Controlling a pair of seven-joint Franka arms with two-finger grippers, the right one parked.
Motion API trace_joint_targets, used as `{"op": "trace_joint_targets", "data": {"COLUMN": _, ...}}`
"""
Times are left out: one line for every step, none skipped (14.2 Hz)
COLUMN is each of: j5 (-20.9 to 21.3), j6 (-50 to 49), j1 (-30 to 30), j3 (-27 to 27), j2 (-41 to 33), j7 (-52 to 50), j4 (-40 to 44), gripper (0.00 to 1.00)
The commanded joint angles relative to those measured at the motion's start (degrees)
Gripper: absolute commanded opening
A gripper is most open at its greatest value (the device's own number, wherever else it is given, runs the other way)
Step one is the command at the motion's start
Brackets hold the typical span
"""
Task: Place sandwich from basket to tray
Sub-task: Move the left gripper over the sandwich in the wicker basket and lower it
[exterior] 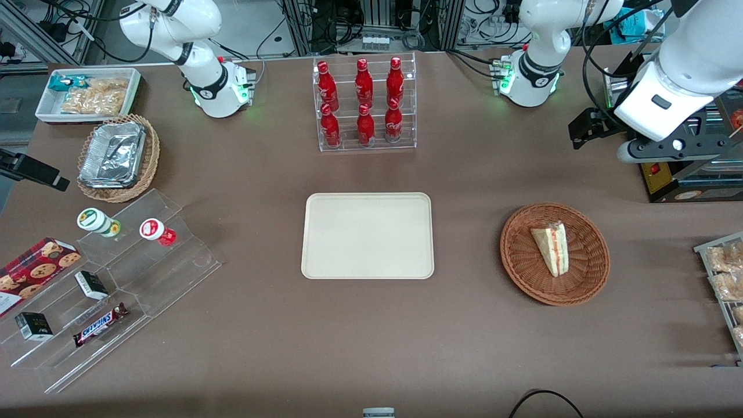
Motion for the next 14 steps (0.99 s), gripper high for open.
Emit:
{"op": "trace_joint_targets", "data": {"j5": 0.2, "j6": -1.3, "j1": 0.6, "j3": -0.5, "j2": 0.9, "j7": 0.8, "j4": 1.6, "gripper": 1.0}}
{"op": "trace_joint_targets", "data": {"j5": 0.0, "j6": -1.2, "j1": 0.5, "j3": -0.6, "j2": 1.0, "j7": 0.2, "j4": 1.6, "gripper": 1.0}}
{"op": "trace_joint_targets", "data": {"j5": 0.0, "j6": -1.1, "j1": 0.5, "j3": -0.6, "j2": 1.8, "j7": 0.4, "j4": 1.5, "gripper": 1.0}}
{"op": "trace_joint_targets", "data": {"j5": -0.1, "j6": -1.1, "j1": 0.5, "j3": -0.6, "j2": 3.4, "j7": 0.0, "j4": 1.5, "gripper": 1.0}}
{"op": "trace_joint_targets", "data": {"j5": -0.2, "j6": -1.1, "j1": 0.5, "j3": -0.6, "j2": 4.9, "j7": 0.0, "j4": 1.6, "gripper": 1.0}}
{"op": "trace_joint_targets", "data": {"j5": -0.3, "j6": -0.9, "j1": 0.4, "j3": -0.6, "j2": 5.6, "j7": 0.1, "j4": 1.5, "gripper": 1.0}}
{"op": "trace_joint_targets", "data": {"j5": 0.0, "j6": -0.9, "j1": 0.4, "j3": -0.6, "j2": 6.5, "j7": 0.2, "j4": 1.5, "gripper": 1.0}}
{"op": "trace_joint_targets", "data": {"j5": 0.3, "j6": -0.9, "j1": 0.3, "j3": -0.6, "j2": 6.6, "j7": 0.3, "j4": 1.3, "gripper": 1.0}}
{"op": "trace_joint_targets", "data": {"j5": 0.3, "j6": -1.1, "j1": 0.4, "j3": -0.6, "j2": 7.1, "j7": 0.3, "j4": 0.9, "gripper": 1.0}}
{"op": "trace_joint_targets", "data": {"j5": 0.6, "j6": -1.0, "j1": 0.5, "j3": -0.4, "j2": 8.2, "j7": 0.2, "j4": -0.4, "gripper": 1.0}}
{"op": "trace_joint_targets", "data": {"j5": 0.7, "j6": -0.6, "j1": 0.9, "j3": -0.2, "j2": 8.7, "j7": 0.0, "j4": -2.3, "gripper": 1.0}}
{"op": "trace_joint_targets", "data": {"j5": 1.1, "j6": 1.5, "j1": 1.3, "j3": 0.1, "j2": 9.2, "j7": -0.5, "j4": -4.1, "gripper": 1.0}}
{"op": "trace_joint_targets", "data": {"j5": 1.5, "j6": 6.0, "j1": 2.7, "j3": 0.5, "j2": 9.3, "j7": -1.9, "j4": -7.5, "gripper": 1.0}}
{"op": "trace_joint_targets", "data": {"j5": 1.7, "j6": 12.4, "j1": 3.2, "j3": 0.5, "j2": 8.8, "j7": -5.0, "j4": -12.7, "gripper": 1.0}}
